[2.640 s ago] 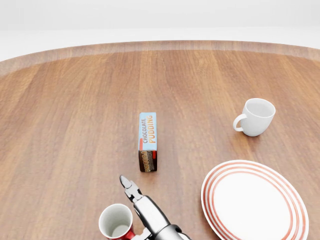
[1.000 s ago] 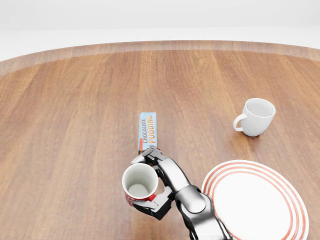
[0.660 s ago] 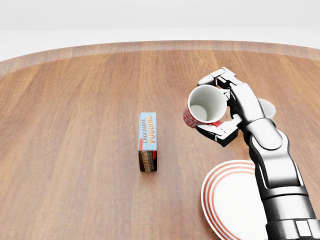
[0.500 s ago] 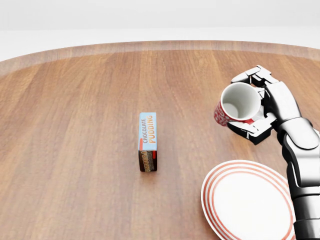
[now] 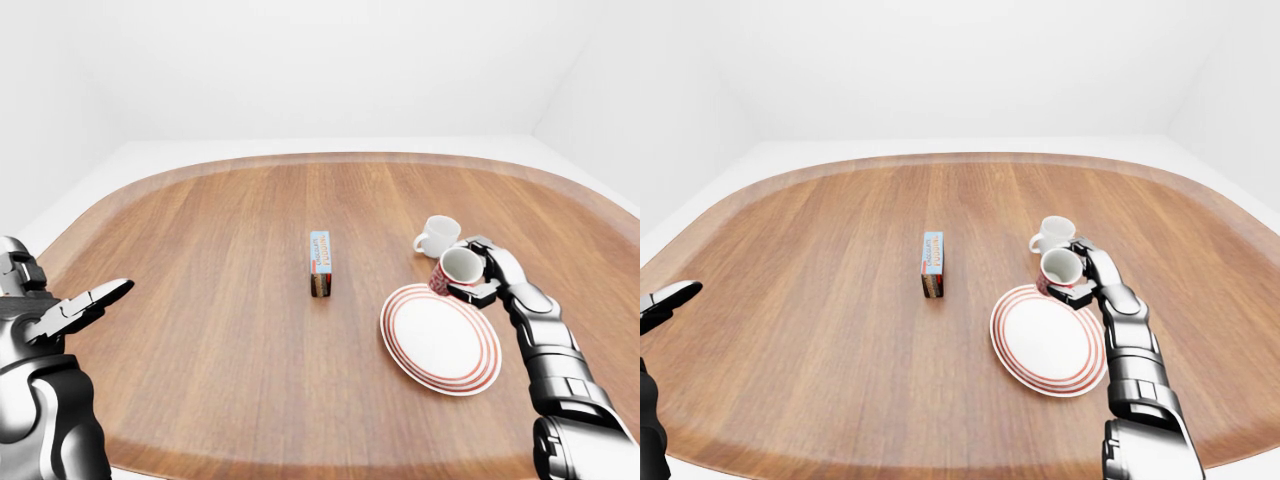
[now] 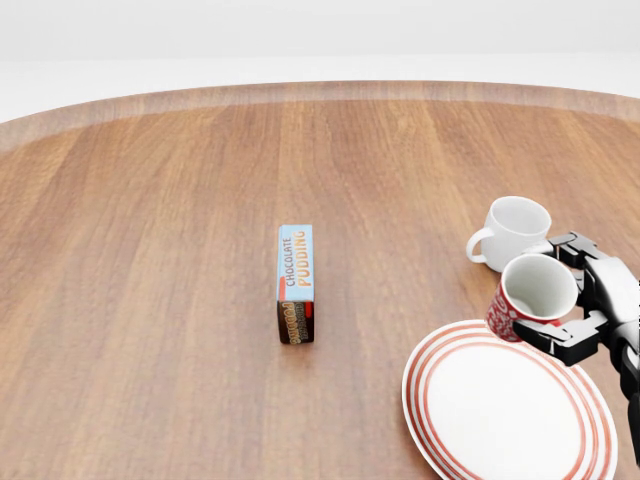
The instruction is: Pick up the red mug and put it on the plate
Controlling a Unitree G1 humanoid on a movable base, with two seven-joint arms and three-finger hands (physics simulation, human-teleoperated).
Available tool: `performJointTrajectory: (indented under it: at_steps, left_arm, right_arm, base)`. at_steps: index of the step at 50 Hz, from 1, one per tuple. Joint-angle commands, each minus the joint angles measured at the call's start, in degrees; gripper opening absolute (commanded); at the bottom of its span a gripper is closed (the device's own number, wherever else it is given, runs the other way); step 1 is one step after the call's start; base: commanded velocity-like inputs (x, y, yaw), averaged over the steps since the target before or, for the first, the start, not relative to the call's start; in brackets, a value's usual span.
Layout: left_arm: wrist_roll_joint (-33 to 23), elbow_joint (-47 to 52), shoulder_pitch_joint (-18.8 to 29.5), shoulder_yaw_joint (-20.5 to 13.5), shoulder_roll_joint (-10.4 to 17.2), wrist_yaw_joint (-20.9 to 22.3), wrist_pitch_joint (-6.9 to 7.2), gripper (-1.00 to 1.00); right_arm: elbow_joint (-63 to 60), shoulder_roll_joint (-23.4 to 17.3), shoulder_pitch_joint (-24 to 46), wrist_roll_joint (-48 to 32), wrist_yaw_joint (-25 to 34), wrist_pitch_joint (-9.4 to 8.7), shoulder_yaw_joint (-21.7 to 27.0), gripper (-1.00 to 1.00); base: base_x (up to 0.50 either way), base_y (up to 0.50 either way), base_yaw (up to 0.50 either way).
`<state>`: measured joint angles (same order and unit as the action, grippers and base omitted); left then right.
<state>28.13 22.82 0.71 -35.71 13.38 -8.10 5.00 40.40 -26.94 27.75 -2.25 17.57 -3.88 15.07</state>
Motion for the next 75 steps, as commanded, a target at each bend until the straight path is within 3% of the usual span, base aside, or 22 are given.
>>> performJointTrajectory:
  at_steps: [1,3,5,6,7,8,10,23,29,32,34,39,40,41,42,46,49,56,65,75]
  left_arm:
    - [-0.20,0.25,0.00,0.17,-0.07,-0.03,0.00,1.00]
    - [-0.09,0.19,0.13,-0.01,0.03,-0.10,0.00,1.00]
    - [-0.12,0.13,0.12,0.03,0.03,-0.09,0.00,1.00]
    - [-0.19,0.33,0.05,0.14,-0.04,-0.13,0.00,1.00]
    - [-0.25,0.19,0.10,0.21,-0.05,-0.08,0.00,1.00]
    - [-0.35,0.22,0.09,0.31,-0.10,-0.07,0.00,1.00]
    - [-0.40,0.36,0.02,0.35,-0.16,-0.09,0.00,1.00]
    - [-0.33,0.09,0.13,0.17,-0.07,-0.07,0.00,1.00]
    - [-0.26,-0.21,0.13,0.13,-0.01,0.03,0.00,1.00]
    - [-0.21,-0.13,0.12,0.12,0.02,-0.06,0.00,1.00]
    - [-0.12,-0.23,0.11,0.02,0.03,-0.01,0.00,1.00]
    - [0.01,0.14,0.04,-0.07,0.08,-0.15,0.00,1.00]
    - [-0.01,0.09,0.06,-0.07,0.08,-0.13,0.00,1.00]
    - [-0.18,-0.31,0.15,0.05,0.06,0.00,0.00,1.00]
    - [-0.19,-0.45,0.17,0.07,0.06,0.07,0.00,1.00]
    - [-0.18,-0.59,0.17,0.09,0.11,0.07,0.00,1.00]
    - [-0.25,-0.42,0.12,0.18,0.11,-0.01,0.00,1.00]
    - [-0.21,-0.09,-0.04,0.09,-0.04,-0.03,0.00,1.00]
    - [-0.30,-0.27,-0.05,0.10,-0.11,0.02,0.00,1.00]
    - [-0.35,-0.20,-0.04,0.19,-0.17,-0.04,0.00,1.00]
  right_arm:
    - [12.10,-0.68,-0.20,1.76,-0.32,4.04,-0.38,-1.00]
    - [10.64,-0.37,-1.17,2.09,0.06,3.24,-0.78,-1.00]
    - [11.50,-0.12,-1.31,2.22,0.04,3.82,-0.90,-1.00]
    - [12.59,0.02,-1.23,2.27,-0.01,4.34,-0.98,-1.00]
    - [15.96,0.11,-0.43,2.00,-0.39,6.56,-1.23,-1.00]
    - [17.44,-0.11,0.34,2.16,-0.47,6.91,-1.32,-1.00]
    - [16.73,-0.25,0.35,2.50,-0.48,5.96,-1.47,-1.00]
    - [20.99,-1.03,0.28,3.20,-0.99,7.97,-1.74,-1.00]
    - [17.75,-1.27,-1.06,3.98,-0.54,6.19,-1.34,-1.00]
    - [17.47,-1.32,-1.50,4.05,-0.61,6.16,-1.12,-1.00]
    - [18.47,-1.13,-1.83,3.80,-0.84,7.22,-1.23,-1.00]
    - [17.37,-1.25,-3.39,4.01,-0.52,7.51,-0.96,-1.00]
    - [17.89,-1.18,-3.79,4.08,-0.54,8.49,-0.79,-1.00]
    - [16.09,-1.34,-4.61,4.32,-0.43,7.58,-0.58,-1.00]
    - [15.73,-1.23,-5.29,4.35,-0.37,8.01,-0.46,-1.00]
    - [9.46,-1.10,-8.34,4.60,0.06,5.15,0.43,-1.00]
    - [10.08,-0.61,-8.60,4.11,0.02,6.11,0.71,-1.00]
    - [4.48,0.13,-12.52,3.85,0.72,4.78,1.87,-1.00]
    - [11.98,0.07,-9.96,3.18,0.26,8.88,1.15,-1.00]
    - [15.98,-0.17,-8.50,3.43,-0.18,8.88,-0.23,-1.00]
  base:
    - [0.00,0.00,0.00]
    - [0.00,0.00,0.00]
    - [0.00,0.00,0.00]
    - [0.00,0.00,0.00]
    - [0.00,0.00,0.00]
    - [0.00,0.00,0.00]
    - [0.00,0.00,0.00]
    - [0.00,0.00,0.00]
    - [0.00,0.00,0.00]
    - [0.00,0.00,0.00]
    - [0.00,0.00,0.00]
    - [0.00,0.00,0.00]
    - [0.00,0.00,0.00]
    - [0.00,0.00,0.00]
    - [0.00,0.00,0.00]
    - [0.00,0.00,0.00]
    - [0.00,0.00,0.00]
    - [0.00,0.00,0.00]
    - [0.00,0.00,0.00]
    - [0.00,0.00,0.00]
